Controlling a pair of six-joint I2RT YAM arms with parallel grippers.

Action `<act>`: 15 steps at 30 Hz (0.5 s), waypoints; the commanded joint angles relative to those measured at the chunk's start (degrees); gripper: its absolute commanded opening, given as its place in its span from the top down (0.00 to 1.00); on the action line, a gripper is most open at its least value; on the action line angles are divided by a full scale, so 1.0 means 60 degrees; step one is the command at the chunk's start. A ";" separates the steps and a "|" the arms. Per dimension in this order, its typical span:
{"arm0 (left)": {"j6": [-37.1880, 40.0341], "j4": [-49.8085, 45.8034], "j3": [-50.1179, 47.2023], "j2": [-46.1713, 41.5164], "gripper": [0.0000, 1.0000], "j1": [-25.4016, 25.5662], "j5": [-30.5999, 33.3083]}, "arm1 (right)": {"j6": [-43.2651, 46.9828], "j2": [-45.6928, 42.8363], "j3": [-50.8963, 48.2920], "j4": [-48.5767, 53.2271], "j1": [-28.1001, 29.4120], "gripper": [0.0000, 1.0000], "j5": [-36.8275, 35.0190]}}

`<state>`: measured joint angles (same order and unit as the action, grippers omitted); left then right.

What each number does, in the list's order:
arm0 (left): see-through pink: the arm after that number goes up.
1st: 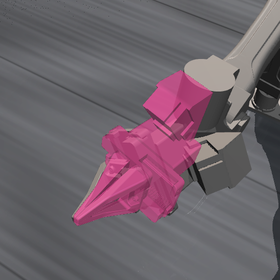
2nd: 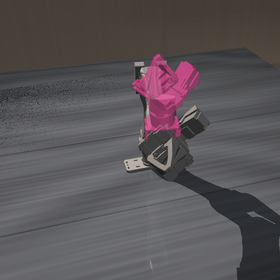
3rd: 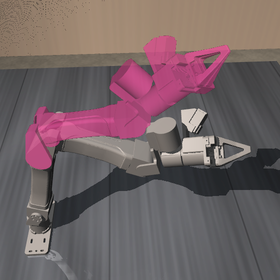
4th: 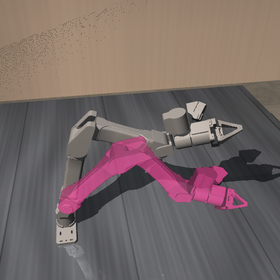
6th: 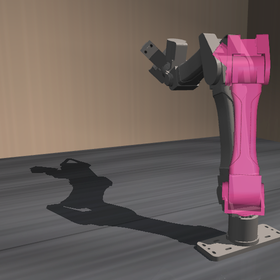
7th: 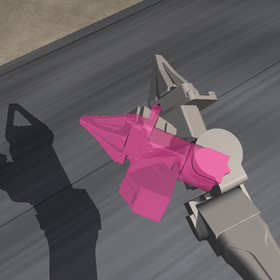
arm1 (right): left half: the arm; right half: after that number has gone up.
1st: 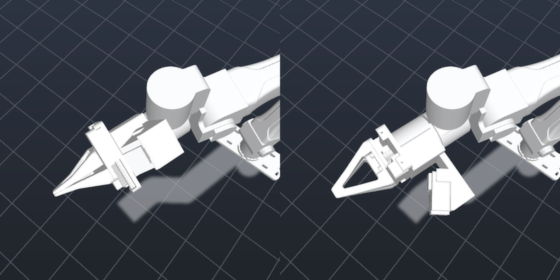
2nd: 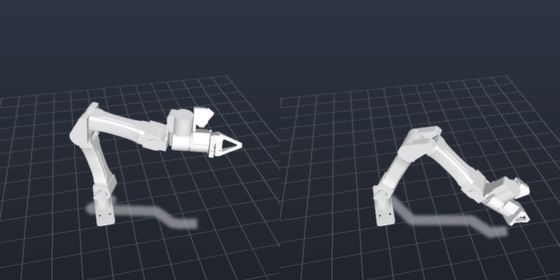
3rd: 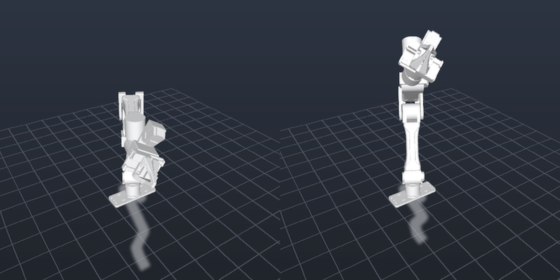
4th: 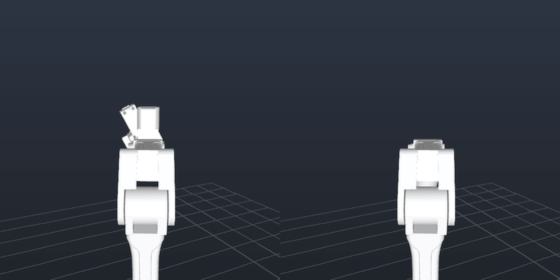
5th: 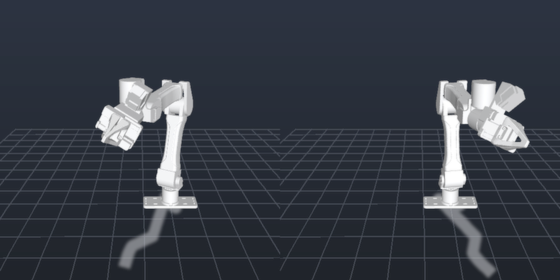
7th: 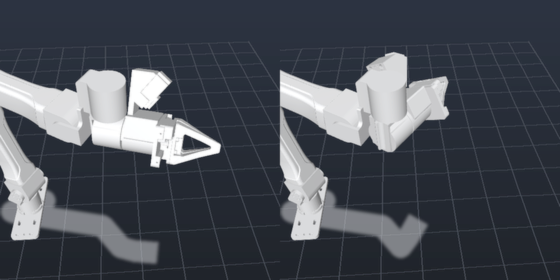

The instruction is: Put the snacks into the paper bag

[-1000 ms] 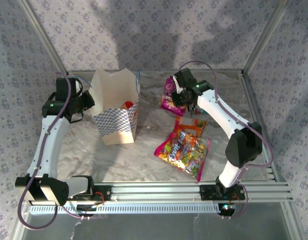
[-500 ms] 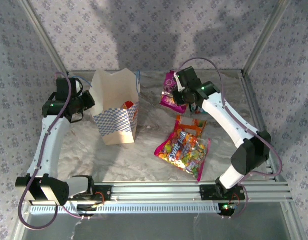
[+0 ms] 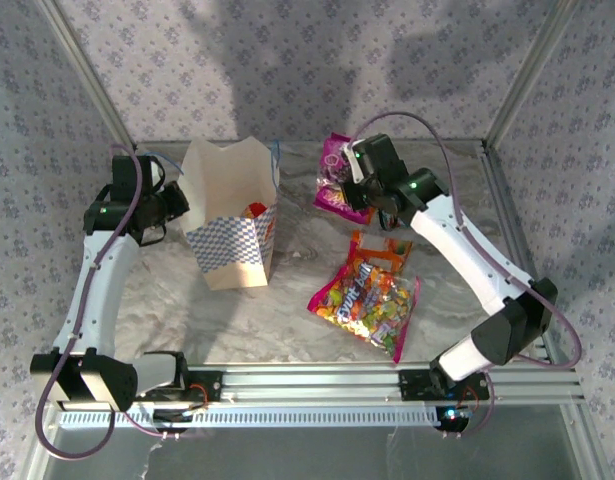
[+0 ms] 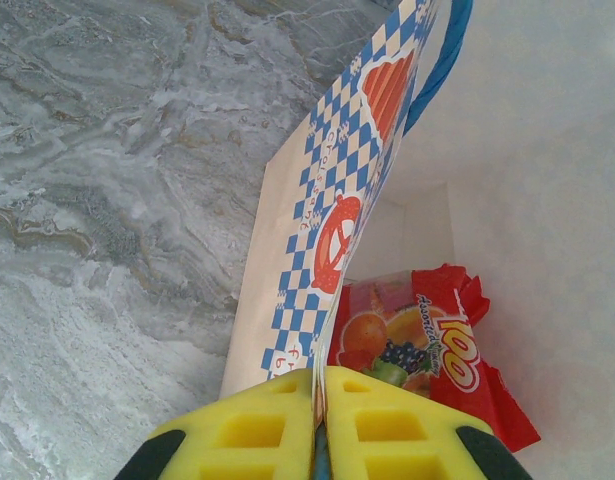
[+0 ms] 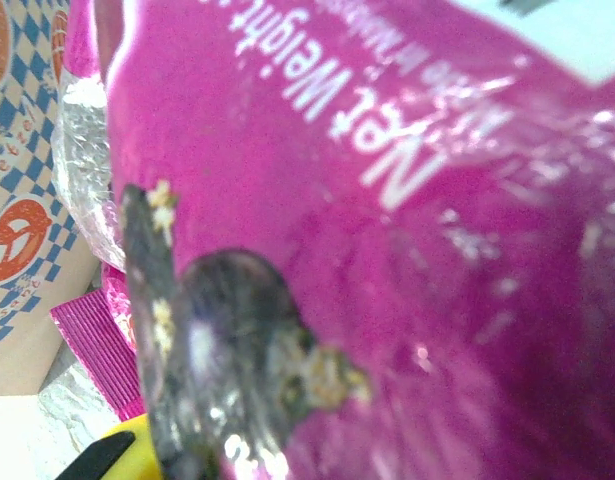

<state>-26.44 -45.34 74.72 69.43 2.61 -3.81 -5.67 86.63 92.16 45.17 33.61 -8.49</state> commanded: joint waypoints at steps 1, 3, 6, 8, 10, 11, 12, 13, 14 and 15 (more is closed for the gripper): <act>0.0144 -0.0232 0.0313 -0.0102 0.90 -0.0060 -0.0156 | 0.0355 -0.0632 0.0514 -0.0974 0.0155 0.85 -0.0443; 0.0129 -0.0207 0.0290 -0.0089 0.90 -0.0061 -0.0204 | 0.0514 -0.0731 0.0461 -0.1163 0.0199 0.85 -0.0485; 0.0130 -0.0177 0.0262 -0.0098 0.90 -0.0069 -0.0274 | 0.0650 -0.0785 0.0544 -0.1252 0.0236 0.85 -0.0489; 0.0172 -0.0174 0.0260 -0.0105 0.91 -0.0066 -0.0267 | 0.0692 -0.0799 0.0646 -0.1298 0.0249 0.85 -0.0533; 0.0202 -0.0174 0.0277 -0.0121 0.90 -0.0069 -0.0272 | 0.0761 -0.0790 0.0734 -0.1327 0.0281 0.85 -0.0526; 0.0202 -0.0184 0.0294 -0.0104 0.91 -0.0055 -0.0273 | 0.0783 -0.0792 0.0781 -0.1346 0.0299 0.85 -0.0500; 0.0202 -0.0190 0.0302 -0.0109 0.91 -0.0062 -0.0273 | 0.0799 -0.0792 0.0831 -0.1339 0.0307 0.85 -0.0504; 0.0222 -0.0204 0.0319 -0.0110 0.91 -0.0065 -0.0273 | 0.0810 -0.0793 0.0876 -0.1351 0.0325 0.85 -0.0511; 0.0224 -0.0207 0.0320 -0.0102 0.91 -0.0060 -0.0271 | 0.0823 -0.0814 0.0920 -0.1374 0.0340 0.85 -0.0504; 0.0231 -0.0206 0.0335 -0.0107 0.91 -0.0069 -0.0273 | 0.0850 -0.0829 0.0939 -0.1402 0.0372 0.85 -0.0511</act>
<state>-26.04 -45.34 74.72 69.41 2.61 -4.71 -1.96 84.36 94.00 42.41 35.11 -9.91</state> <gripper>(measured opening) 0.095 0.234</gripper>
